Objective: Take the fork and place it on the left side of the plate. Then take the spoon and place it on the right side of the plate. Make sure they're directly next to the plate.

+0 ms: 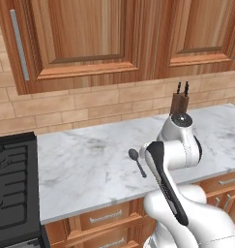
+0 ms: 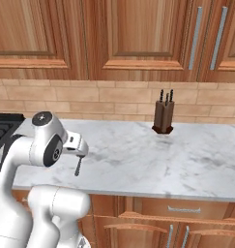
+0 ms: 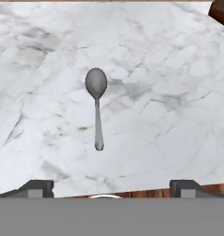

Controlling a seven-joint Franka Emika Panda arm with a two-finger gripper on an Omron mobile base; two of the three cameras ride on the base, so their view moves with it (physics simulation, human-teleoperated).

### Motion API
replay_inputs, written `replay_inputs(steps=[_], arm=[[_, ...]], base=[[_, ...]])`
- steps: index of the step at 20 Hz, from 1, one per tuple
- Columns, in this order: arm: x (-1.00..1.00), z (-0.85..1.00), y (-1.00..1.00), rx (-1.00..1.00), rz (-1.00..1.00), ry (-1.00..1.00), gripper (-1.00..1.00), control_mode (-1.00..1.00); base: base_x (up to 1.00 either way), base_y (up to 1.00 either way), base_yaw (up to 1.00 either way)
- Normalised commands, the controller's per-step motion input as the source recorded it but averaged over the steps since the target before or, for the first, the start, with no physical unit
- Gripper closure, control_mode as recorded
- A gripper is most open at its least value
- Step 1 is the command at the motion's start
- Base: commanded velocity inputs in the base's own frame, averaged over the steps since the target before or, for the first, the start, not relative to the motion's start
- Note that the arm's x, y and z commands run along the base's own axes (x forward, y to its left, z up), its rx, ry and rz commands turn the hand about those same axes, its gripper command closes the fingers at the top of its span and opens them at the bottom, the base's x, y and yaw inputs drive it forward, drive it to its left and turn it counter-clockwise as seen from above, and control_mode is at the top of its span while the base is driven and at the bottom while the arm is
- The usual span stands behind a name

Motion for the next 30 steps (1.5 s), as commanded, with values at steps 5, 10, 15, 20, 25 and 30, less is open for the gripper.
replay_inputs(steps=[5,10,15,20,25,30], arm=[[0.50,-0.96,-0.01,0.00,0.12,0.13,-1.00,-1.00],[0.25,-0.66,0.05,0.01,0.09,0.08,-1.00,-1.00],[0.53,-0.13,0.38,-0.01,-0.01,0.11,-1.00,-1.00],[0.36,-0.56,0.38,-0.05,0.00,0.06,-1.00,-1.00],[0.23,-0.28,-0.05,-0.02,-0.05,0.00,-1.00,-1.00],[0.19,-0.23,-0.14,-0.01,-0.06,0.00,-1.00,-1.00]], base=[[0.00,0.00,0.00],[0.00,0.00,0.00],[0.00,0.00,0.00],[0.00,0.00,0.00],[0.00,0.00,0.00],[0.00,0.00,0.00]])
